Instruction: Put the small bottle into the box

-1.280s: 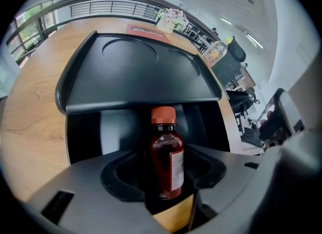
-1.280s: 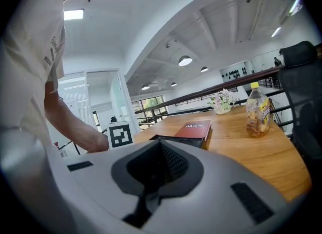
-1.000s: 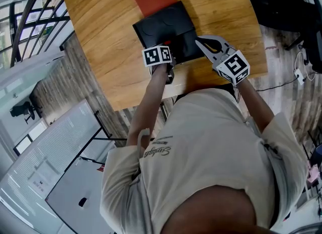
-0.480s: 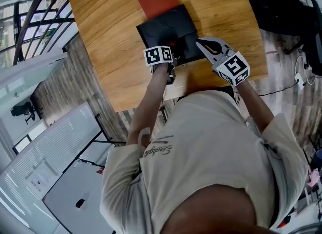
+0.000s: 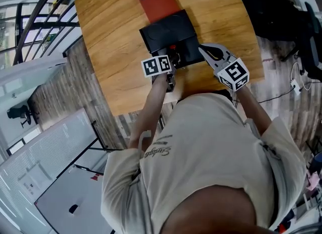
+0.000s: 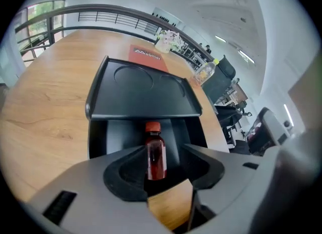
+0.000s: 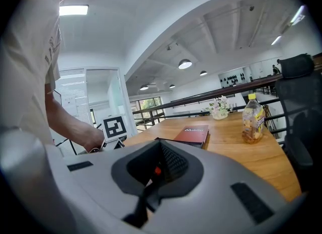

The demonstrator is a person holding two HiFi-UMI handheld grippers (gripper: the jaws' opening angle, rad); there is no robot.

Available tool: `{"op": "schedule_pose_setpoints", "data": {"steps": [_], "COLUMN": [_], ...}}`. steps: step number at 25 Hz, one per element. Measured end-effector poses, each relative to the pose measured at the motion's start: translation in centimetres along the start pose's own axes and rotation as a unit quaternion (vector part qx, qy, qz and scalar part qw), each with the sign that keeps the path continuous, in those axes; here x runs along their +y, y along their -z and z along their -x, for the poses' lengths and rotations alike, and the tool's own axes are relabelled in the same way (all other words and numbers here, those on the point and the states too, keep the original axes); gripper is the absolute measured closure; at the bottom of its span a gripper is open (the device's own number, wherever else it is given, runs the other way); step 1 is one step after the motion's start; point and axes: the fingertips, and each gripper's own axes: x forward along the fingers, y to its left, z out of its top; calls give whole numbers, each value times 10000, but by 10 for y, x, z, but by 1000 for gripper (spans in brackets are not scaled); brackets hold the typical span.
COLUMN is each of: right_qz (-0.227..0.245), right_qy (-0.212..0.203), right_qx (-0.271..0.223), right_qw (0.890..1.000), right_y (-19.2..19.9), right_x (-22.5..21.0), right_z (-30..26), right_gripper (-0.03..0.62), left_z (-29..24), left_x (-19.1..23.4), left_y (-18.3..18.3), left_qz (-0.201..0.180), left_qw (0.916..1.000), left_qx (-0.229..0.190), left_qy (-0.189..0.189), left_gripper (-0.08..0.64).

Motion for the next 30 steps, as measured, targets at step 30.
{"op": "schedule_pose_setpoints", "data": {"steps": [30], "right_qz": [770], "right_qy": [-30], "right_qx": [-704], "right_qw": [9945], "right_y": [-131], "right_x": [25], "right_z": [8], "right_gripper": [597], "left_z": [209], "left_x": [-50], "left_y": [-83], "left_qz": [-1250], "left_qw": [9281], "left_qx": [-3474], "left_qy": [488], "left_gripper": [525]}}
